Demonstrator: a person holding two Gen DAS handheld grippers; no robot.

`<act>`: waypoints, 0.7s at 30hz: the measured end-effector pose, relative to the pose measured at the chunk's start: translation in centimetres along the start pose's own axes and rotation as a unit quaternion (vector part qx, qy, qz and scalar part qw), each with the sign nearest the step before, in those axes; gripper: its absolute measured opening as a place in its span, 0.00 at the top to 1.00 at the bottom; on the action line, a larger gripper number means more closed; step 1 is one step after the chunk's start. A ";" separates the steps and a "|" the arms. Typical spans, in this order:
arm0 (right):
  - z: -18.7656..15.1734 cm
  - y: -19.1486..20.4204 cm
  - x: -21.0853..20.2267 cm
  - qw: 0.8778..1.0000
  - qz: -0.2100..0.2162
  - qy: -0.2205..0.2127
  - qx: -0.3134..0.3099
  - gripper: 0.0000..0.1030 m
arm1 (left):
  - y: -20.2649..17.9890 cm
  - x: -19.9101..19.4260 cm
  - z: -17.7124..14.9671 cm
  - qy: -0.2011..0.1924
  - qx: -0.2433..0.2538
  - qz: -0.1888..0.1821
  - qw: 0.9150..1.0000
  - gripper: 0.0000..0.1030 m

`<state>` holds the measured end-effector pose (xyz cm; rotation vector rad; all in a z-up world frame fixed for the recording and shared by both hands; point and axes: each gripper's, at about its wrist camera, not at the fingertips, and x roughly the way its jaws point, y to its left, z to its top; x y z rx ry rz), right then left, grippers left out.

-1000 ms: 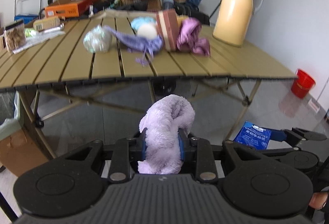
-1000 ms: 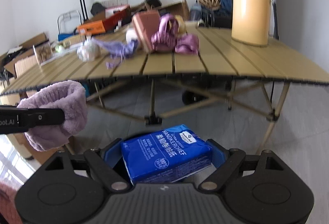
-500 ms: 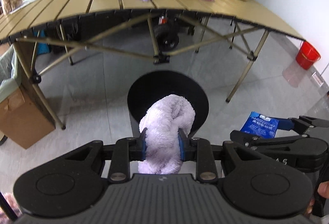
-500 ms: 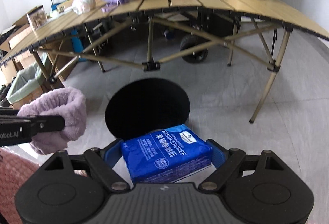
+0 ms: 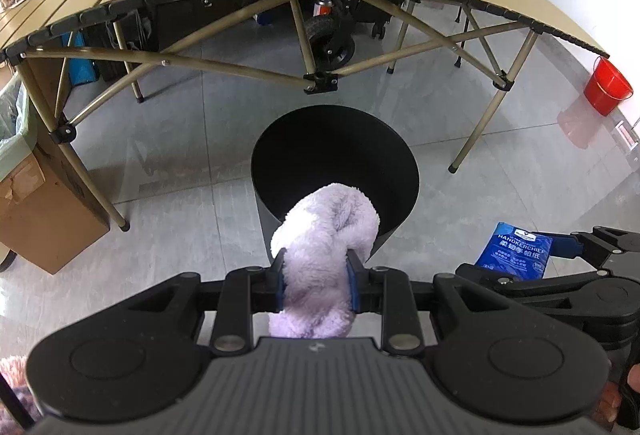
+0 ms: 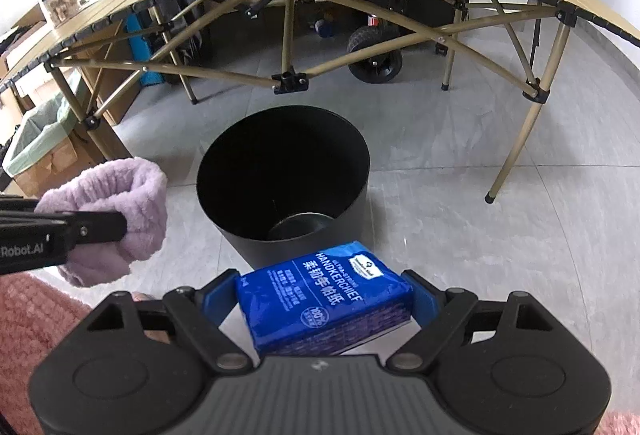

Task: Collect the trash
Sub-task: 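Carry the headband and tissue pack with both tools over the black bin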

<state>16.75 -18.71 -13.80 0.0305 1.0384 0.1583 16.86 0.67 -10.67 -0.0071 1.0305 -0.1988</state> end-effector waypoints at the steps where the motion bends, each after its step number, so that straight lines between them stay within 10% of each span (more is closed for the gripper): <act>1: 0.2 0.0 0.1 1.000 0.001 0.001 -0.001 0.17 | 0.1 0.1 0.1 0.001 -0.001 0.000 1.000 0.73; 21: 9.3 2.3 8.5 0.997 0.031 0.033 -0.061 0.17 | 4.0 5.0 7.6 0.023 -0.033 0.019 0.999 0.73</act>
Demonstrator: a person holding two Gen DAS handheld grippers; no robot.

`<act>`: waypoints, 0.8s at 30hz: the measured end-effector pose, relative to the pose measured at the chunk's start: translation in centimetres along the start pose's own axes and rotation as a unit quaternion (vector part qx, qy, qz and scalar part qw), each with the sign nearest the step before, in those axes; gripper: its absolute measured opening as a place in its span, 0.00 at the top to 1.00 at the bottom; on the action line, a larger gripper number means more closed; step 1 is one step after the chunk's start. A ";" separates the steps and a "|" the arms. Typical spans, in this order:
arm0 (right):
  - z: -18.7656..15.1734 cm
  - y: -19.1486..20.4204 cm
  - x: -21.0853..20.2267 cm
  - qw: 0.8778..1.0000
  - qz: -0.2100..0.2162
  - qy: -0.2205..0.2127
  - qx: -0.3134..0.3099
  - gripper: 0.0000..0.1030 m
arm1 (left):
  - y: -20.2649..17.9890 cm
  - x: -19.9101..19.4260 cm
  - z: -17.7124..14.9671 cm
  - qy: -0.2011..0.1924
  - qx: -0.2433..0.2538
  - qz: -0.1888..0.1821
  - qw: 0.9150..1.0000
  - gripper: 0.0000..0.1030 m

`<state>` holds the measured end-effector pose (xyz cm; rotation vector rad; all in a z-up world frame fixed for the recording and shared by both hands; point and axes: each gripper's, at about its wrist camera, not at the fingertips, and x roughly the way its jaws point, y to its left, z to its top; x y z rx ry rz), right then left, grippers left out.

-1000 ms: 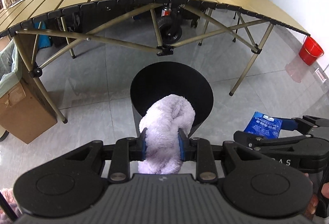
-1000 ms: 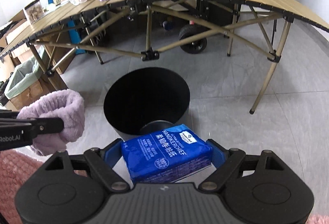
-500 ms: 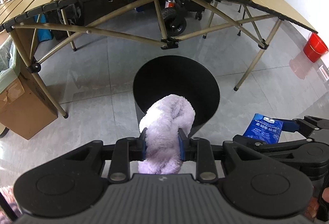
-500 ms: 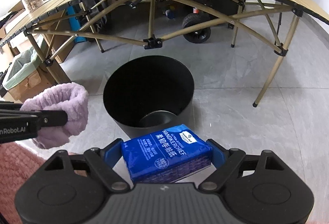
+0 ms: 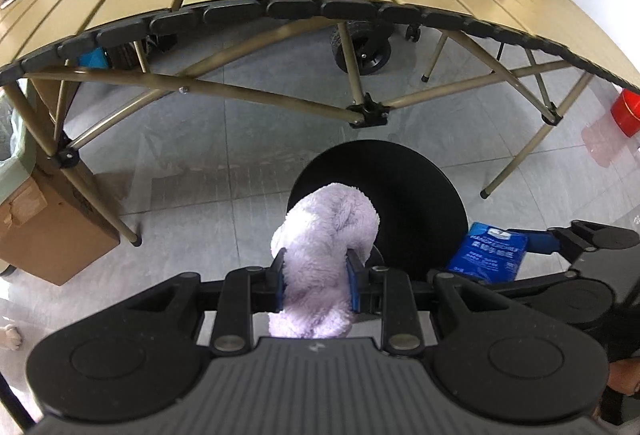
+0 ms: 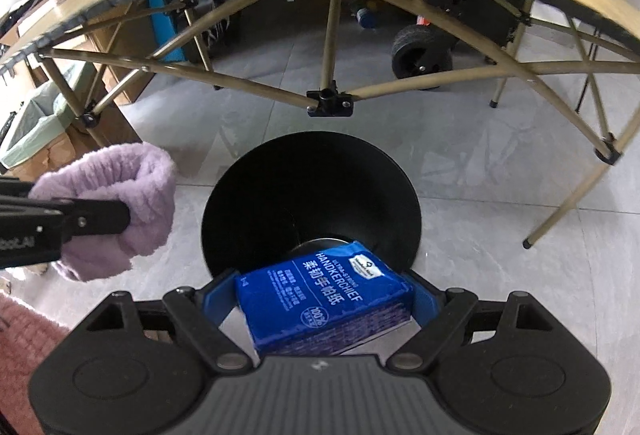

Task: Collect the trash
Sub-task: 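Carry the headband and tissue pack with both tools over the black bin, then open the right tool to drop the blue tissue pack into the bin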

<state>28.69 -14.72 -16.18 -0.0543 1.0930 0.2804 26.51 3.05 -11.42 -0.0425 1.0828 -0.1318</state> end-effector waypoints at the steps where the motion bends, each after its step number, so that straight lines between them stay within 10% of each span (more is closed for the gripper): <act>1: 0.2 0.1 0.4 1.000 0.001 0.001 -0.001 0.17 | 0.0 0.4 0.3 0.002 0.001 0.000 1.000 0.73; 24: 2.9 -0.4 3.7 1.000 0.005 0.014 0.007 0.00 | -1.4 2.0 3.6 0.018 0.060 -0.001 0.998 0.73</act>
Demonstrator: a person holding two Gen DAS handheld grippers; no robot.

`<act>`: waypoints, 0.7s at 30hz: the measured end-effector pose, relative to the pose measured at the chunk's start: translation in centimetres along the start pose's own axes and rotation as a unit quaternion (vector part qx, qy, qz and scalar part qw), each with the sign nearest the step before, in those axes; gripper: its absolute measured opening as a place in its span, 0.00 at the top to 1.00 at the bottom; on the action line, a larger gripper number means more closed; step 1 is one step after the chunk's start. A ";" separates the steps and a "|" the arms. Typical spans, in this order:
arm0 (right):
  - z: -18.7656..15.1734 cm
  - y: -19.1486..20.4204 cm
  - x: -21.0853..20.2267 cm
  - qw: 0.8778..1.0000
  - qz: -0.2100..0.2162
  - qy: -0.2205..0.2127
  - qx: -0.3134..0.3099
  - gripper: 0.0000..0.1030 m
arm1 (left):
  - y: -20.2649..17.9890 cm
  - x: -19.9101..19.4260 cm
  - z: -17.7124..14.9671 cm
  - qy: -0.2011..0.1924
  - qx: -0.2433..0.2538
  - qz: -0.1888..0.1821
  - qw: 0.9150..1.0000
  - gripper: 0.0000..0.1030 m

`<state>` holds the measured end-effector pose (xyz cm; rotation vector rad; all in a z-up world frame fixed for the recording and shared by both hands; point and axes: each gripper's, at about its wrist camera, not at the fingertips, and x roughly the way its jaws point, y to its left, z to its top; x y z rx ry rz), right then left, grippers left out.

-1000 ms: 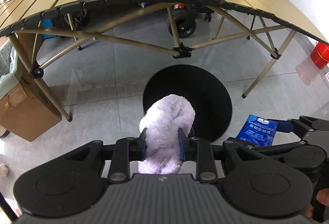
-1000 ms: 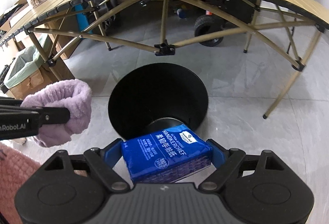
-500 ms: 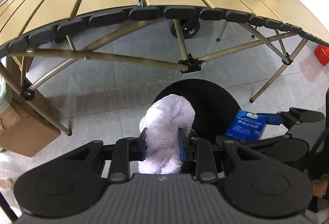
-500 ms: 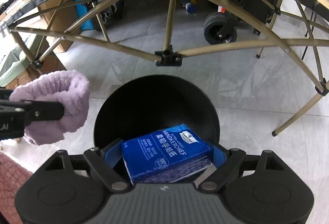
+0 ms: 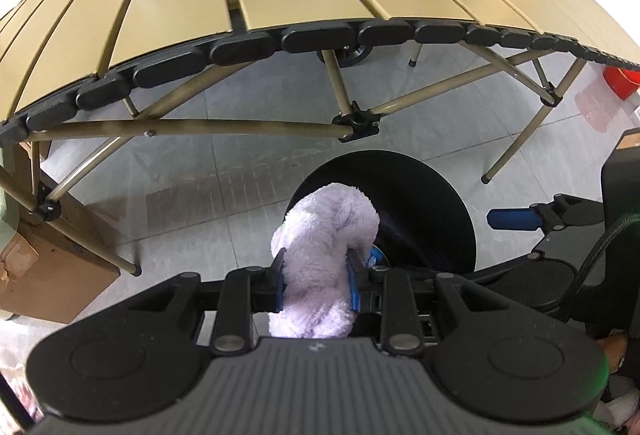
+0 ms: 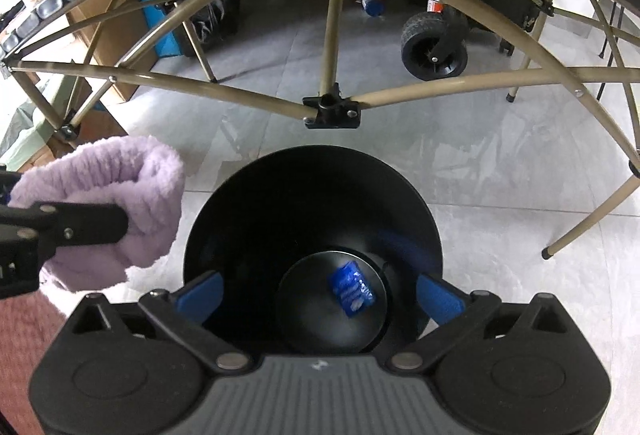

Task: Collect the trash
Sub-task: 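Open the right tool to drop the blue tissue pack into the bin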

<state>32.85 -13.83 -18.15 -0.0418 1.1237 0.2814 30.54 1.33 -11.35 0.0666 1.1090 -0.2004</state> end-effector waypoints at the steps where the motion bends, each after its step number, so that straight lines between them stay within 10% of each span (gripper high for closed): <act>1: 0.0 0.0 -0.2 1.000 -0.005 -0.001 0.000 0.00 | -0.1 -0.1 0.0 -0.002 0.002 0.001 1.000 0.73; 21: -2.5 -1.8 -4.0 0.999 -0.048 -0.012 0.011 0.00 | -0.7 -1.8 -1.9 -0.006 0.015 0.008 1.000 0.73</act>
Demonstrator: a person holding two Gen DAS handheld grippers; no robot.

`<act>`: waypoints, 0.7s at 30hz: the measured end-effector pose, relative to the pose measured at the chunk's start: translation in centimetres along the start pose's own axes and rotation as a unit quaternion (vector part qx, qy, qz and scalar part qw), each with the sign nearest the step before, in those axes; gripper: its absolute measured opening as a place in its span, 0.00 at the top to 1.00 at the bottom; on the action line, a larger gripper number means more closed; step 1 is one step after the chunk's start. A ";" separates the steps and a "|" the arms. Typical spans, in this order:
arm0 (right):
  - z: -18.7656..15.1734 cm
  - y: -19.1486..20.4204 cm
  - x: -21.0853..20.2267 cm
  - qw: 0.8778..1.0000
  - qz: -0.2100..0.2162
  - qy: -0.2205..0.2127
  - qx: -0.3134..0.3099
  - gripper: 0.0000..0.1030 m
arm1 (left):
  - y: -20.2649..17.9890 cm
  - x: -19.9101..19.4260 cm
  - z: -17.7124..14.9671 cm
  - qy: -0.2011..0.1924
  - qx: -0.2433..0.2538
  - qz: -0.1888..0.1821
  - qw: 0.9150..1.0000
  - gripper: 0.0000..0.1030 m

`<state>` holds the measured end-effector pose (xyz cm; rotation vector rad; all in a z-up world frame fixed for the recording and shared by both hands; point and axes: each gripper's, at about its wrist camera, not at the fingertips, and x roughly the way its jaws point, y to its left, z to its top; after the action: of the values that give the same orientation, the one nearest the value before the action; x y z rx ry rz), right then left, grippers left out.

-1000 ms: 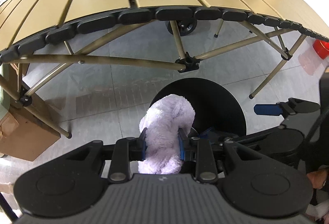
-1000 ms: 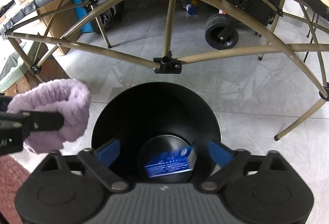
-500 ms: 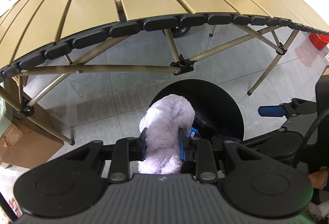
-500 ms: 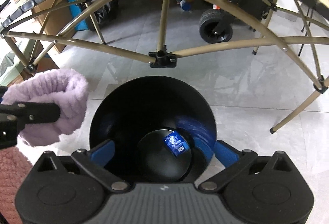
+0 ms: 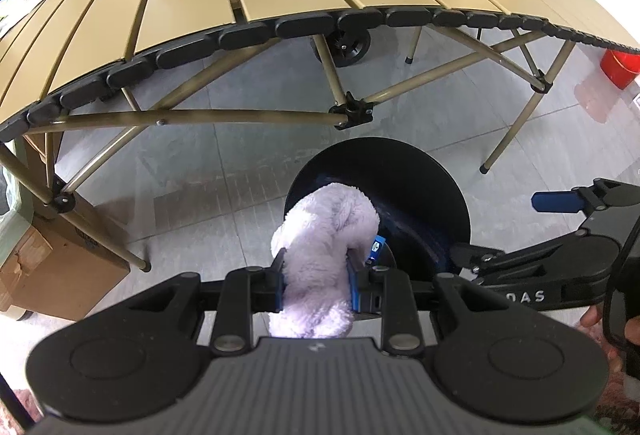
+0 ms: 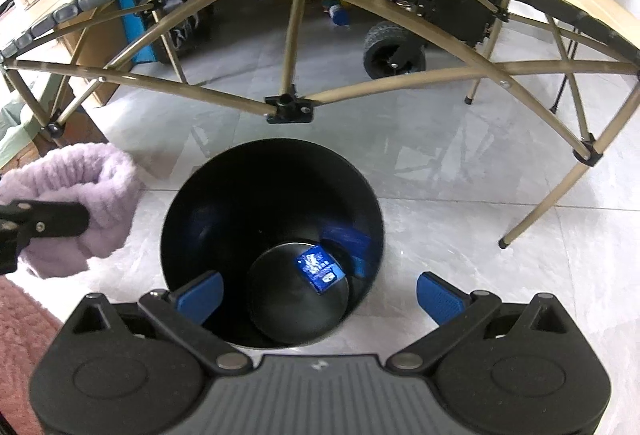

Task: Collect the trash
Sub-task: 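Open the right tool to drop the blue tissue pack into the bin, then open the left tool to drop the lavender headband into the bin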

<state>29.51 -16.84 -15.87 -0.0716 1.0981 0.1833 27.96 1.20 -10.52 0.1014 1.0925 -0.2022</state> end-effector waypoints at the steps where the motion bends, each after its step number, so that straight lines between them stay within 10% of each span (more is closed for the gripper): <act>1: -0.1 -0.3 -0.1 1.000 -0.003 0.000 0.003 0.00 | -0.1 0.0 0.0 0.000 0.001 0.000 1.000 0.73; 21: -1.2 -8.0 -0.1 0.995 -0.033 -0.016 0.097 0.00 | -4.8 2.9 1.6 0.031 0.045 -0.003 0.998 0.73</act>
<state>29.84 -24.93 -16.58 0.0700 1.0759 0.0182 29.65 -4.15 -12.30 0.1862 1.1464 -0.2544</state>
